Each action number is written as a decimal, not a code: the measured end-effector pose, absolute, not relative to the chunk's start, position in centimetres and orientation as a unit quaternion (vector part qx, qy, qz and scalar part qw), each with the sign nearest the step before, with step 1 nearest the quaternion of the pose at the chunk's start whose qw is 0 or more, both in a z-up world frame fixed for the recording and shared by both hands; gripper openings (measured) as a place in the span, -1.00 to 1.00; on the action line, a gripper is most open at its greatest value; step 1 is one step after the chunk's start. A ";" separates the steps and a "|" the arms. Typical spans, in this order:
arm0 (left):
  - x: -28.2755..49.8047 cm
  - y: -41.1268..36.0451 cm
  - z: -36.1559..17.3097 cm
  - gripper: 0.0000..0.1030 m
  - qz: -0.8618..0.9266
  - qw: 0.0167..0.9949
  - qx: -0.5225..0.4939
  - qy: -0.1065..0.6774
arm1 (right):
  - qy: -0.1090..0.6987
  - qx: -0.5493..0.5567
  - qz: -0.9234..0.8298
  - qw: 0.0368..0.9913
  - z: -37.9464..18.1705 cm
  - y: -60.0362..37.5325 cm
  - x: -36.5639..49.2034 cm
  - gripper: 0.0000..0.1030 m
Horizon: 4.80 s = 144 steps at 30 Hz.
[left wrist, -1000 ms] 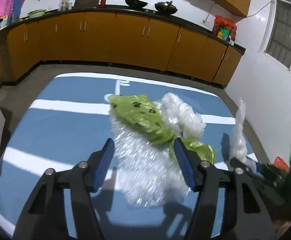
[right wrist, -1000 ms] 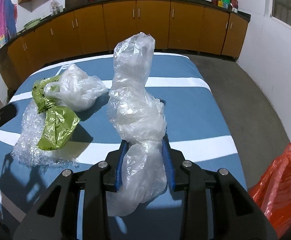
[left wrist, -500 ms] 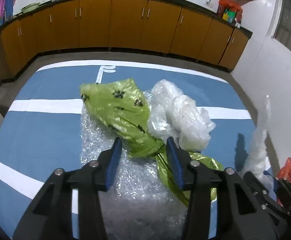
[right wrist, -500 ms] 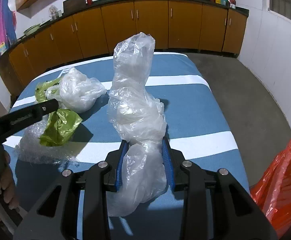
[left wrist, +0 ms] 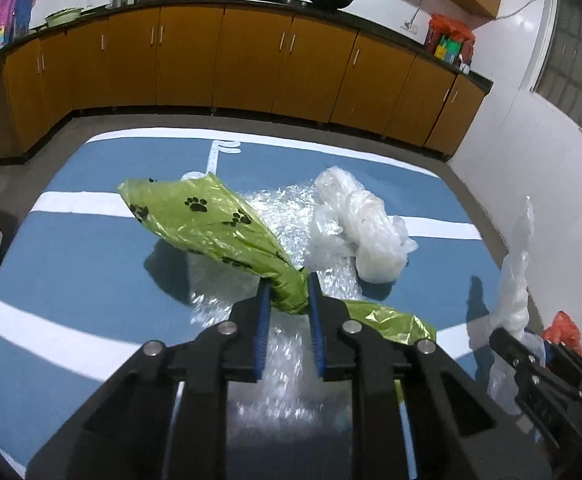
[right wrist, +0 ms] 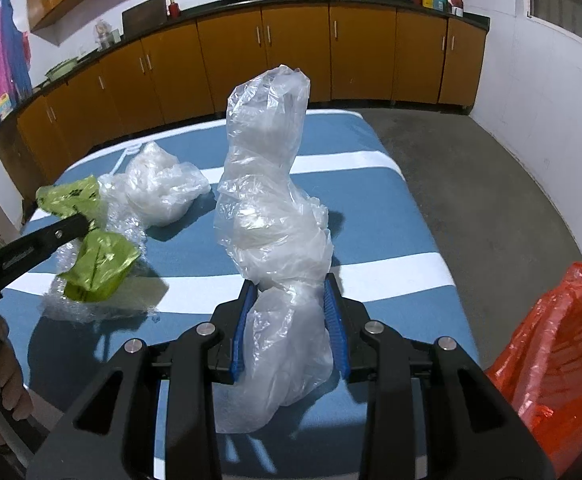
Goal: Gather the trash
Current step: 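Carry the clear bag and green bag over the red wastebasket, then open both tools to drop the clear and green bags into the wastebasket, then move both tools back over the bubble wrap and clear bags on the table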
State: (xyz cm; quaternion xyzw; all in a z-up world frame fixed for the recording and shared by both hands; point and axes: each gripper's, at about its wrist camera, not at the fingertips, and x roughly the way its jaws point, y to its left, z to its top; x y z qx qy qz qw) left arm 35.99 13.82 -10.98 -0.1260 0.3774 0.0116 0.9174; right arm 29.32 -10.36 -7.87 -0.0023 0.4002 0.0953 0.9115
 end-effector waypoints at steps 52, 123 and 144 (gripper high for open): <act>22.6 -6.0 -3.0 -0.64 -0.213 0.922 -0.013 0.322 | 0.335 0.107 -0.064 0.934 -2.4 -28.3 13.9 -0.33; 25.1 -6.4 -8.1 0.08 -0.164 0.917 -0.006 0.363 | 0.359 0.124 -0.097 0.920 -4.1 -31.1 15.4 0.01; 23.8 16.0 -8.9 0.20 0.065 0.940 -0.073 0.326 | 0.363 0.012 0.120 0.924 -4.7 -7.0 27.9 0.01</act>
